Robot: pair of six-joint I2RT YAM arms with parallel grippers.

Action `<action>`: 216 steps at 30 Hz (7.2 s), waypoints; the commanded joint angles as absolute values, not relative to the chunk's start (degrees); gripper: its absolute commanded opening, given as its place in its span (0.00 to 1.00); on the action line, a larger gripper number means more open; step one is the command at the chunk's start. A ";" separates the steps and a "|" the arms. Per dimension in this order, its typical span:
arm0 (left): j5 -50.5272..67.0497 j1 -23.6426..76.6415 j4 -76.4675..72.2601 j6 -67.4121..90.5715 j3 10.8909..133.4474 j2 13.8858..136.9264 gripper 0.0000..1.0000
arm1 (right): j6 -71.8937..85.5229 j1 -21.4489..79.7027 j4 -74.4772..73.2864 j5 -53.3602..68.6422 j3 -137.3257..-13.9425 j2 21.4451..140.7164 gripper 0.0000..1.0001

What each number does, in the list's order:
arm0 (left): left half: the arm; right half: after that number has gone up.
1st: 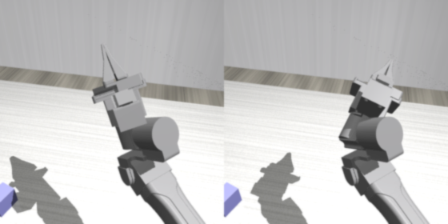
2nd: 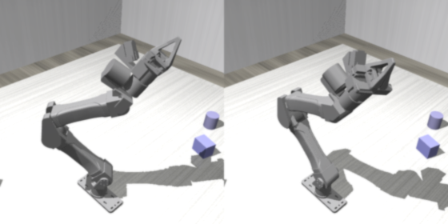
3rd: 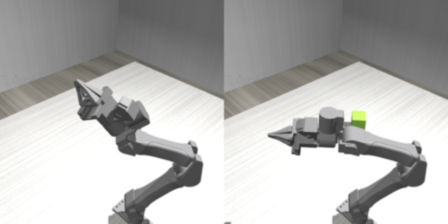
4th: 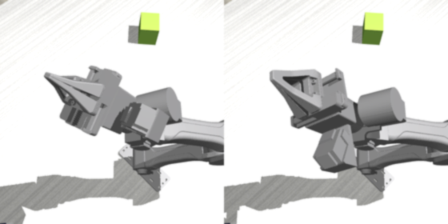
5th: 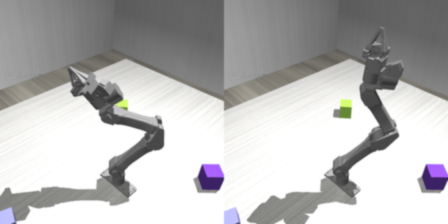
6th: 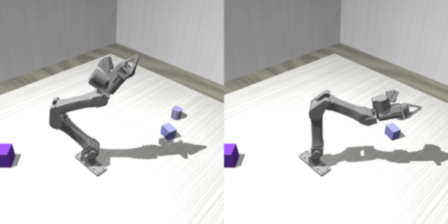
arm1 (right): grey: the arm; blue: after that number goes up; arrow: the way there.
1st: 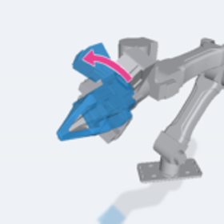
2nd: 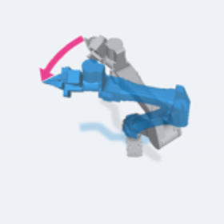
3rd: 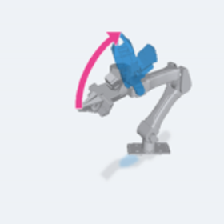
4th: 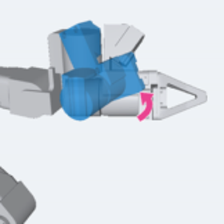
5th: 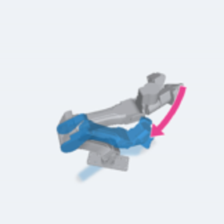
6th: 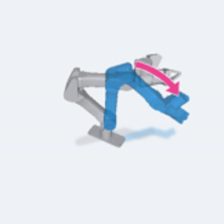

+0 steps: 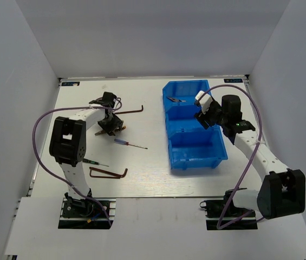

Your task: Sort the tools into containers

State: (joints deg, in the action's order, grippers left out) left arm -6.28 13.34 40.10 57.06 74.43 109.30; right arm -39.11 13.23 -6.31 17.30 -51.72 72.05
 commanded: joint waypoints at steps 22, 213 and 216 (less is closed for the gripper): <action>-12.92 12.92 45.00 58.18 71.28 111.72 0.07 | -37.18 11.69 -5.89 18.90 -50.71 68.38 0.68; -28.13 31.11 73.74 66.71 51.42 43.76 0.99 | -20.13 54.93 -20.48 8.09 -110.48 136.67 0.54; -28.13 31.11 74.26 66.71 52.03 43.77 0.99 | -19.78 54.84 -20.22 7.38 -110.39 137.81 0.54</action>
